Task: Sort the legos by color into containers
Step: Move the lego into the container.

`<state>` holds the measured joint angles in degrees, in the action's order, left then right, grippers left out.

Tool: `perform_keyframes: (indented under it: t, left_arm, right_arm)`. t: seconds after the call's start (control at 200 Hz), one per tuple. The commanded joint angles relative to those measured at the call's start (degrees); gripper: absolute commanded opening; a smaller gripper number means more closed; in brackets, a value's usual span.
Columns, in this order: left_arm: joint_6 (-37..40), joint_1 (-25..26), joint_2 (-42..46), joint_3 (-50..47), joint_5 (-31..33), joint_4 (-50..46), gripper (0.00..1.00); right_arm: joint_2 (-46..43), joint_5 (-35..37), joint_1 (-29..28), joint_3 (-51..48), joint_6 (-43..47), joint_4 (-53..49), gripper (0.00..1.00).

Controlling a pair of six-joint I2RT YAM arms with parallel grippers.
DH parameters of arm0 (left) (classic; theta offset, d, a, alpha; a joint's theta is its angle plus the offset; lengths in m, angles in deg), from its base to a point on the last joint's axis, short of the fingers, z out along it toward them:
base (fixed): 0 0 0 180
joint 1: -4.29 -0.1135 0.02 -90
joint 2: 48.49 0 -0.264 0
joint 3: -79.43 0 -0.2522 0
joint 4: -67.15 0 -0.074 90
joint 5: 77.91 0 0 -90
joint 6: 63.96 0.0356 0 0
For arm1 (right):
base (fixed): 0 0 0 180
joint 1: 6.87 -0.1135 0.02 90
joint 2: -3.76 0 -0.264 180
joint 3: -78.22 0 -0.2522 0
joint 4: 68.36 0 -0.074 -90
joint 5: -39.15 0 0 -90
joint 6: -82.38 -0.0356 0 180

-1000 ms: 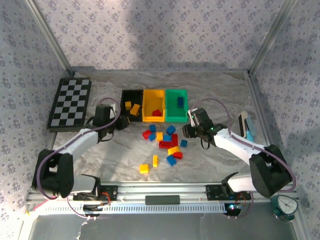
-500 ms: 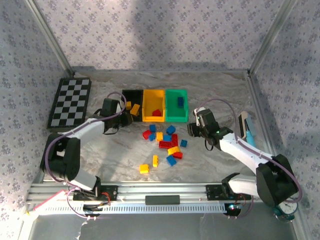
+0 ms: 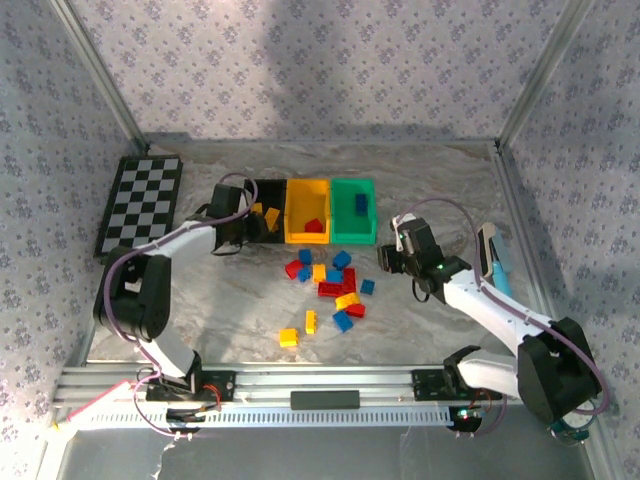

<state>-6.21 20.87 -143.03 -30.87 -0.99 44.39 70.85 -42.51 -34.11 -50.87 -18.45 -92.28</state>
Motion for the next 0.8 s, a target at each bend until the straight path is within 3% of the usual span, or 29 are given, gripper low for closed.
perform_keyframes:
  t: [0.0, 0.605, 0.795]
  left_arm:
    - [-0.29, 0.03, -2.74, 3.37, -1.12, -1.2, 0.21]
    - [-2.19, -1.02, -12.18, 15.12, -5.81, -1.07, 0.19]
    - [-1.21, -1.02, -8.13, 12.47, -5.14, -1.16, 0.2]
  right_arm:
    - [-2.23, 1.8, 0.52, -0.98, 0.99, -1.03, 0.58]
    - [-2.86, 1.25, 1.53, -1.37, 0.81, -0.94, 0.58]
    - [-3.2, 1.34, 1.72, -1.67, 0.75, -0.94, 0.58]
